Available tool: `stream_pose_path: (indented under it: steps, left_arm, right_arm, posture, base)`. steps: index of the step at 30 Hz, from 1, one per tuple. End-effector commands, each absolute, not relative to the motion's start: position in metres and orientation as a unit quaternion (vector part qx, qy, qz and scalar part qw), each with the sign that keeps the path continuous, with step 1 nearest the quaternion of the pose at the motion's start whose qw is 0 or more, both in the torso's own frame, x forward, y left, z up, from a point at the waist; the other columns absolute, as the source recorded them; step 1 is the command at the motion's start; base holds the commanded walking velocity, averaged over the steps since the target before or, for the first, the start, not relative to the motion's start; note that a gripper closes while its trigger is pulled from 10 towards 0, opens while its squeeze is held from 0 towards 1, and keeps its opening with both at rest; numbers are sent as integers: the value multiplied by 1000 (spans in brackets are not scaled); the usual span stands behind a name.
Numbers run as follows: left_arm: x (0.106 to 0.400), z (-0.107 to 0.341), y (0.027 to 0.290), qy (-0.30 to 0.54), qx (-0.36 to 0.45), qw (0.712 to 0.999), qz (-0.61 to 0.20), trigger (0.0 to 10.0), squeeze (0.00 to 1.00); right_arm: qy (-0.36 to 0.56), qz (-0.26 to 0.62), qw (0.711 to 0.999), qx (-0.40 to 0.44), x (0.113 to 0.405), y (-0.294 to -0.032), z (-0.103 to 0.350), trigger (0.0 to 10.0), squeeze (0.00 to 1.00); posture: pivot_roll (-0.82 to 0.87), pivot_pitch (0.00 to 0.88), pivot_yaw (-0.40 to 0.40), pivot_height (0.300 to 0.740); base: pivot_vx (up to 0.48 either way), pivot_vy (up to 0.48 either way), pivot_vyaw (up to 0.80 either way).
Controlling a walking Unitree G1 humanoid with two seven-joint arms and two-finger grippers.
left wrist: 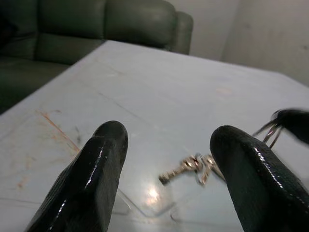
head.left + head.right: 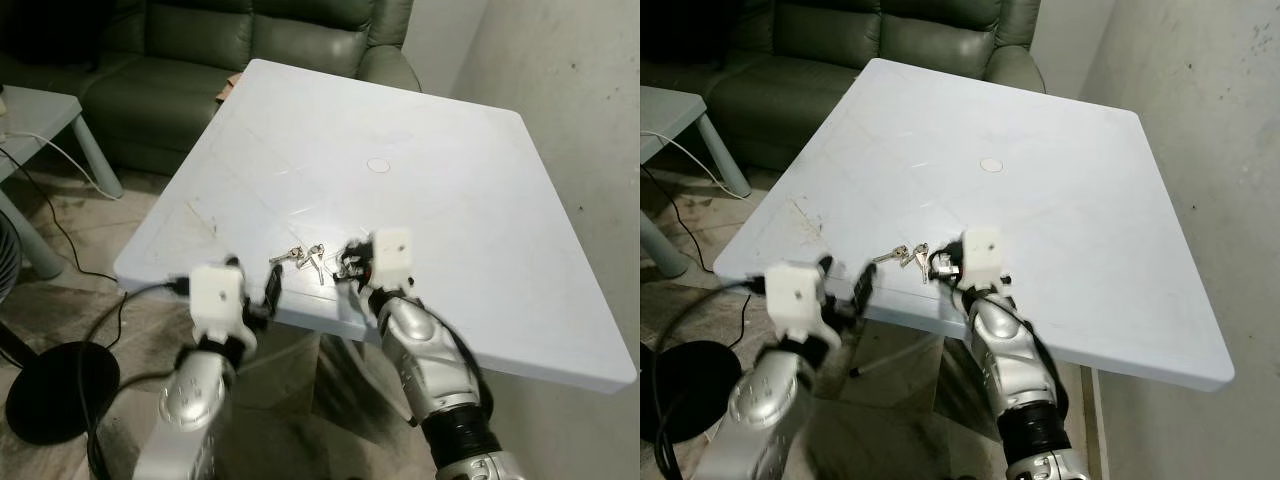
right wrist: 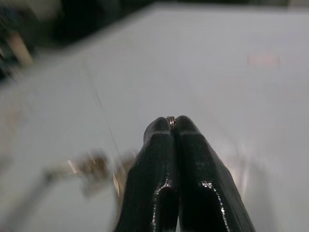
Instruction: Hang keys on a hook
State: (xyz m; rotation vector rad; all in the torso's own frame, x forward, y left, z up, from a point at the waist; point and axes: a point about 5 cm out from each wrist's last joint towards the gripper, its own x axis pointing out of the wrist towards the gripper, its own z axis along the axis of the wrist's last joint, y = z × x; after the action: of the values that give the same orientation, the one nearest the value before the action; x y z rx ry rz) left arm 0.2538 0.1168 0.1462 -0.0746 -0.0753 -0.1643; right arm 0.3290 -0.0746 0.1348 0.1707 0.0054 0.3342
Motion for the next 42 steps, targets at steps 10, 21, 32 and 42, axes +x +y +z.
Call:
stream_pose_path:
  steps: [10, 21, 32, 42]
  left_arm:
    - [290, 185, 165, -82, -78, 994, 10, 10000, 0]
    - [283, 195, 196, -106, -54, 992, 31, 10000, 0]
    - [280, 185, 203, -92, -51, 993, 46, 10000, 0]
    - [290, 182, 209, -77, -44, 994, 59, 10000, 0]
  right_arm:
    - [-119, 234, 955, 136, 334, -99, 190, 10000, 0]
    - [-140, 215, 963, 84, 333, -119, 196, 10000, 0]
    - [-99, 188, 976, 43, 337, -124, 180, 10000, 0]
    - [-98, 166, 981, 31, 341, -121, 176, 10000, 0]
  posture:
    - [29, 0, -112, 740]
    - [17, 0, -108, 740]
    - [14, 0, -109, 740]
    - [0, 0, -82, 740]
  base:
    - [0, 0, 0]
    - [0, 0, 0]
    - [0, 0, -402]
    - [0, 0, -742]
